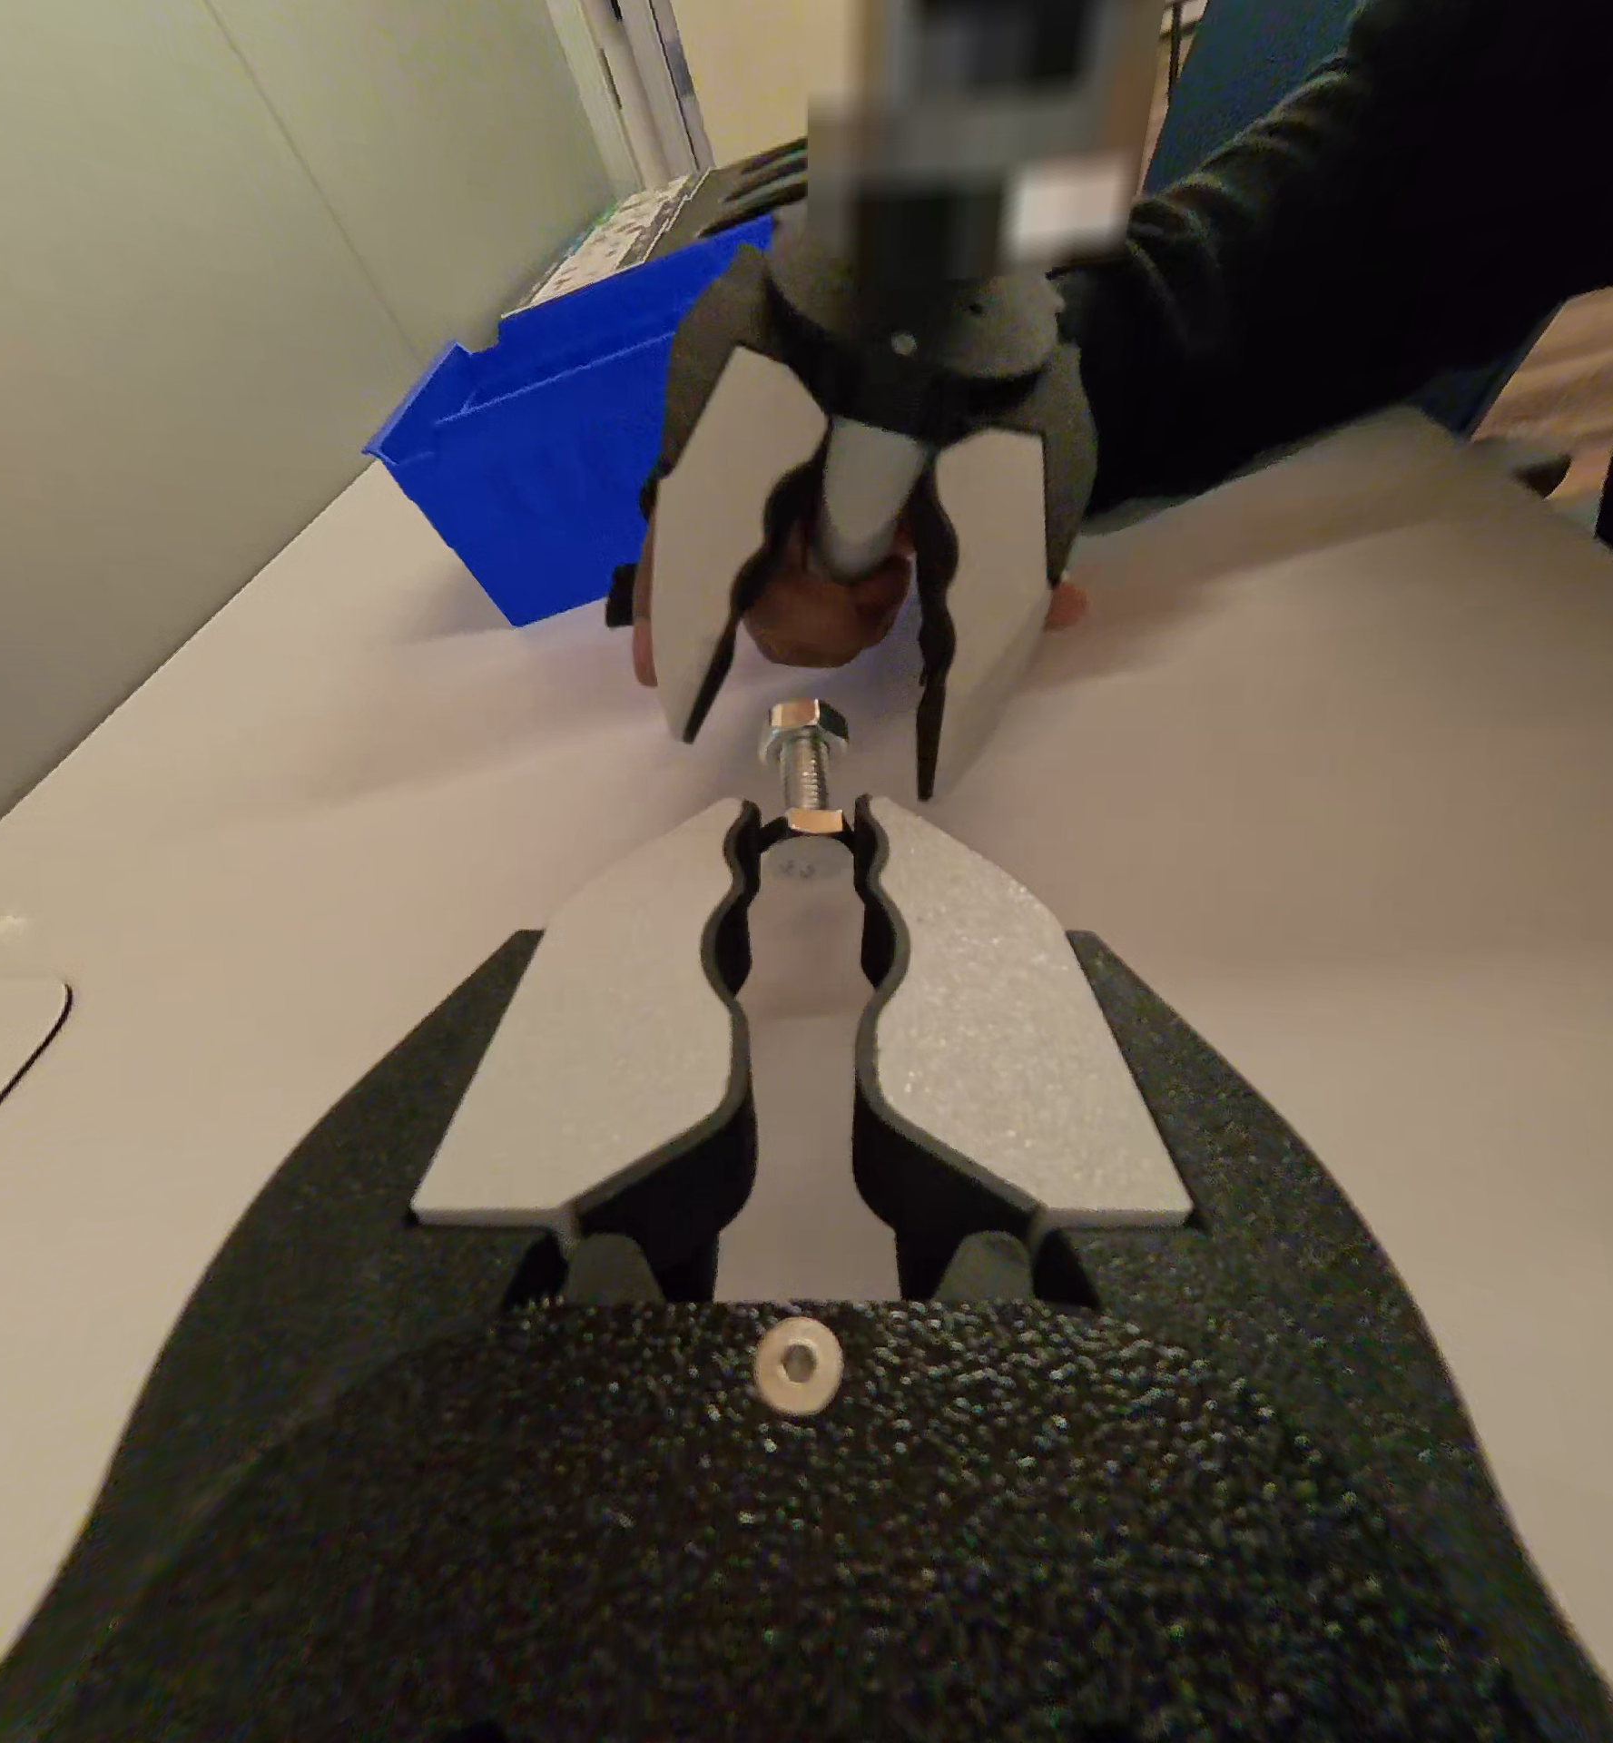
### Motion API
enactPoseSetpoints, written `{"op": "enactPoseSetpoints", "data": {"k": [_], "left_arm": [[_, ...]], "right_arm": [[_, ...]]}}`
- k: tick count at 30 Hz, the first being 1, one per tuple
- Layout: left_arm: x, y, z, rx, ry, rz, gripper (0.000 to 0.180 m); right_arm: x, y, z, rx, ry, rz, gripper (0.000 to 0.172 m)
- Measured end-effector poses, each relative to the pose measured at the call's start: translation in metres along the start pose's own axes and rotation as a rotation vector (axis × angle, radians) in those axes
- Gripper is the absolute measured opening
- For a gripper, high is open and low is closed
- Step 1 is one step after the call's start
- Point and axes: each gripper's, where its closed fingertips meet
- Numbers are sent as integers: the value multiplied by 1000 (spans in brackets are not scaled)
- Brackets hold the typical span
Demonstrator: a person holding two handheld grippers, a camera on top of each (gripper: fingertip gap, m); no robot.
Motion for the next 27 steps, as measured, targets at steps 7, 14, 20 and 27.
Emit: {"op": "enactPoseSetpoints", "data": {"k": [7, 14, 20, 27], "left_arm": [[-2, 2, 4, 32, 23, 0, 18], [-5, 6, 8, 54, 90, -25, 18], [-1, -2, -2, -5, -60, 13, 18], [-9, 2, 4, 44, -49, 42, 18]], "right_arm": [[4, 5, 4, 51, 186, -80, 18], [12, 1, 4, -54, 818, -333, 42], [5, -4, 0, -11, 91, -26, 48], [7, 4, 3, 61, 103, -17, 19]]}}
Point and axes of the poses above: each gripper's, where its closed fingertips meet, y out along the fingers, z out of its underside, x = y × z across the jaws, and after that the axes turned 11 degrees about -y, right-handed
